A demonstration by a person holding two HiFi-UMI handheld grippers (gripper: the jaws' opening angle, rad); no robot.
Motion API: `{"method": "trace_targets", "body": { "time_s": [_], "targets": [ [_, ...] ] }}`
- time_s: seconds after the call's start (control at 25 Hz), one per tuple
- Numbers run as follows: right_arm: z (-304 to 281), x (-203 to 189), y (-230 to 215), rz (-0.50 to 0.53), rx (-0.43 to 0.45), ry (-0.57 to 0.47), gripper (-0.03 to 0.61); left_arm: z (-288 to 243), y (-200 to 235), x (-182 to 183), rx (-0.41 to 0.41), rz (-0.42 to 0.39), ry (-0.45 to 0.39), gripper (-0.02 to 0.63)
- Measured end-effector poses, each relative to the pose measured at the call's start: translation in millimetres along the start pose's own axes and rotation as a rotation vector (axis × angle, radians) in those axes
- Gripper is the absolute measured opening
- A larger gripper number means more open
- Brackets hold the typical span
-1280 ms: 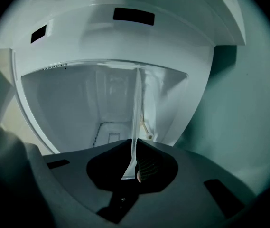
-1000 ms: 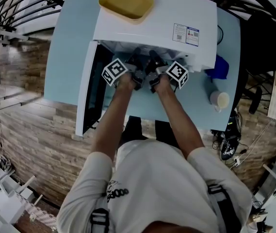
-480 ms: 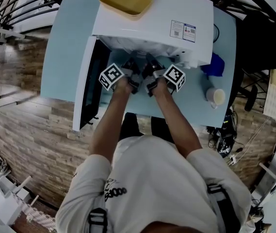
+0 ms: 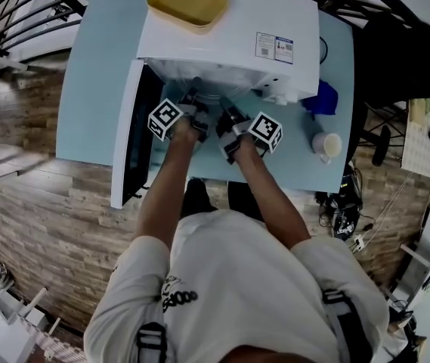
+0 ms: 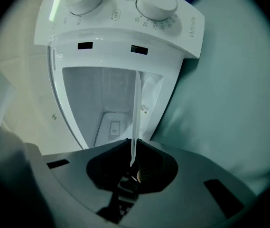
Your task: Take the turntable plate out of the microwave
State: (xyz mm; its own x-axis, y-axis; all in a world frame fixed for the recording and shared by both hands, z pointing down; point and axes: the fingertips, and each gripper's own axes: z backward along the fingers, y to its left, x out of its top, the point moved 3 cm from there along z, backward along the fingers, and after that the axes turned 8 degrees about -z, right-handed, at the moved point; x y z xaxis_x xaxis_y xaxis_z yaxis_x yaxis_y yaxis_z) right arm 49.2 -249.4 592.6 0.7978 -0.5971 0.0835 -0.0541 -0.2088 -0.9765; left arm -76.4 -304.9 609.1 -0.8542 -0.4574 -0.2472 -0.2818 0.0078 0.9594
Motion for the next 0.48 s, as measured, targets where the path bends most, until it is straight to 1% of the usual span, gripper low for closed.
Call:
{"method": "trace_targets", "body": {
  "time_s": [0.08, 0.24, 0.4, 0.44, 0.48],
  "targets": [
    [6, -6, -4, 0.017, -0.023, 0.006, 0.021, 0, 4, 3, -0.002, 0.031, -0.012, 0.158],
    [20, -20, -11, 0.035, -0.053, 0.011, 0.021, -1, 12, 0, -0.011, 0.062, 0.001, 0.158],
    [25, -30, -20, 0.02, -0.061, -0.006, 0.02, -3, 14, -4, -0.054, 0.113, 0.011, 0.156],
    [26, -32, -21, 0.019, -0.06, -0.009, 0.02, -3, 15, -5, -0.058, 0.12, 0.017, 0.152],
    [27, -34, -23, 0.021, -0.058, -0.014, 0.021, -3, 17, -5, -0.058, 0.125, 0.026, 0.13]
  ]
}}
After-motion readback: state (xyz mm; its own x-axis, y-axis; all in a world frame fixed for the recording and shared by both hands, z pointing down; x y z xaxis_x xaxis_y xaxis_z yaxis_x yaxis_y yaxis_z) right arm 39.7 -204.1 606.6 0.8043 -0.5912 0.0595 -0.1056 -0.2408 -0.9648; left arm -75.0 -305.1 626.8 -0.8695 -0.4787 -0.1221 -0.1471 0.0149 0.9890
